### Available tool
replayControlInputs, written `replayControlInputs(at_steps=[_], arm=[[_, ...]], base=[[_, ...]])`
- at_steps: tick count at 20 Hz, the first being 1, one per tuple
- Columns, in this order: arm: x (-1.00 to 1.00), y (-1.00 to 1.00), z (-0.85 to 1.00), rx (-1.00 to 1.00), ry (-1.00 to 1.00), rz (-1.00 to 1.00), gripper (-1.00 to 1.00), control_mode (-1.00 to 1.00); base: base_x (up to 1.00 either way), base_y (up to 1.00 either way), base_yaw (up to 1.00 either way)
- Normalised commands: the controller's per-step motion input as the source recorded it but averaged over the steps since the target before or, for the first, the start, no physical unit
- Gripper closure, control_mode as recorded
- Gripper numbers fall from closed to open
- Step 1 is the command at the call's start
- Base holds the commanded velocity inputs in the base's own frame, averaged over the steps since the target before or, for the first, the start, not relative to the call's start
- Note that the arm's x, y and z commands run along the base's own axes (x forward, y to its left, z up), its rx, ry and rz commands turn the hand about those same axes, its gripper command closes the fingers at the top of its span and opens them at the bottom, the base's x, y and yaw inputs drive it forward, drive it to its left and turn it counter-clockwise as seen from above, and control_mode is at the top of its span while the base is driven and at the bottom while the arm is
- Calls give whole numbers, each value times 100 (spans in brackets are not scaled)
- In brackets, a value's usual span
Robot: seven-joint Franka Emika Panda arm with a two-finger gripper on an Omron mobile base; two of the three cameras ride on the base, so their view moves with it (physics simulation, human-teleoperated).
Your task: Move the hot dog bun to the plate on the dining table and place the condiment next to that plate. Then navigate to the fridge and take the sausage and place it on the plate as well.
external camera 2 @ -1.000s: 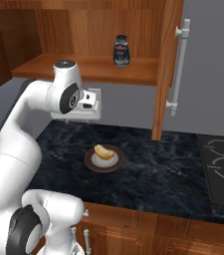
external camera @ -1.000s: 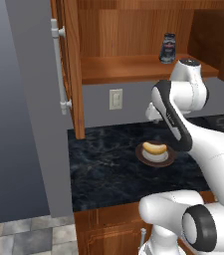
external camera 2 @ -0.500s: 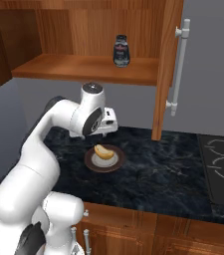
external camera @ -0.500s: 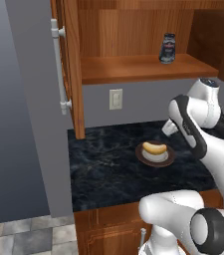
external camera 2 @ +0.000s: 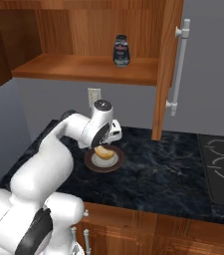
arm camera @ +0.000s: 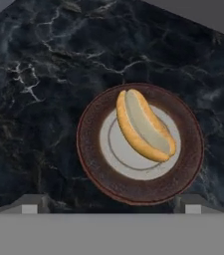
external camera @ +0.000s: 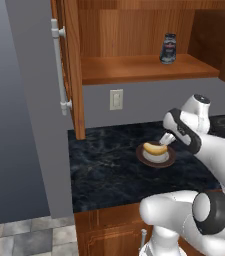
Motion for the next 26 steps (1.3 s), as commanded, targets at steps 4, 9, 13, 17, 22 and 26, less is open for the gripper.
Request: replayControlInputs(at_steps=[4,9,13,17,22,26], arm=[[69,0,-54,0,15,4,-100,-100],[70,0,-45,0,16,2,-100,-100],[65,0,-31,0,12,1,-100,-100],[43,0,-29,0,4,3,-100,-100],[7,8,-38,-2,0,4,-100,-100],[0,18,-33,-2,0,4,-100,-100]], base=[[0,0,0],[0,0,0],[0,0,0],[0,0,0],[0,0,0],[0,0,0]])
